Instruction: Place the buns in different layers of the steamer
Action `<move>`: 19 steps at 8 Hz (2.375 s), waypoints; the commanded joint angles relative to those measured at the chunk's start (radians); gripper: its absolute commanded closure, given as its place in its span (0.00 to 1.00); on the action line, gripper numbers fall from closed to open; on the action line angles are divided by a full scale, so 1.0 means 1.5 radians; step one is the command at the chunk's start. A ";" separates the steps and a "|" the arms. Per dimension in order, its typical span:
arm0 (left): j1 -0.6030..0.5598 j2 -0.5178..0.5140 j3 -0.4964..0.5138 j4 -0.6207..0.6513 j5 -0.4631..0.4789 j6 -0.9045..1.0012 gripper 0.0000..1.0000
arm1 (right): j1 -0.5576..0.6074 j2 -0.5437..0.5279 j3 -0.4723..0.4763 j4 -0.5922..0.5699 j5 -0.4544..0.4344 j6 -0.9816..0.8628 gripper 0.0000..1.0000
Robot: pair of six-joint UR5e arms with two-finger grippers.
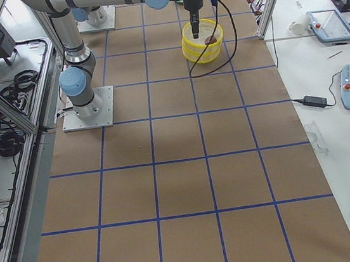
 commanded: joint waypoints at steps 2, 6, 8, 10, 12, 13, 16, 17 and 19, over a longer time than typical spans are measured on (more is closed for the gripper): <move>0.074 0.056 0.003 -0.136 0.159 0.107 0.00 | 0.001 -0.013 0.000 0.000 -0.001 0.000 0.24; 0.225 0.158 0.003 -0.317 0.160 0.138 0.00 | 0.001 -0.013 0.001 0.001 0.000 0.000 0.24; 0.252 0.219 0.003 -0.399 0.159 0.138 0.00 | 0.001 -0.011 0.001 -0.001 0.004 0.000 0.24; 0.256 0.242 -0.006 -0.420 0.166 0.133 0.00 | 0.001 -0.010 0.002 -0.001 0.007 0.001 0.24; 0.248 0.249 -0.016 -0.432 0.188 0.136 0.00 | 0.001 -0.012 0.002 -0.003 0.009 0.001 0.24; 0.247 0.251 -0.017 -0.430 0.187 0.133 0.00 | 0.001 -0.013 0.003 -0.002 0.012 0.005 0.24; 0.245 0.252 -0.018 -0.443 0.188 0.133 0.00 | 0.001 -0.017 0.002 -0.002 0.009 0.007 0.24; 0.245 0.253 -0.018 -0.447 0.188 0.133 0.00 | 0.001 -0.034 0.002 -0.006 0.011 0.001 0.21; 0.245 0.253 -0.021 -0.446 0.187 0.132 0.00 | 0.001 -0.035 0.005 -0.001 0.007 0.001 0.22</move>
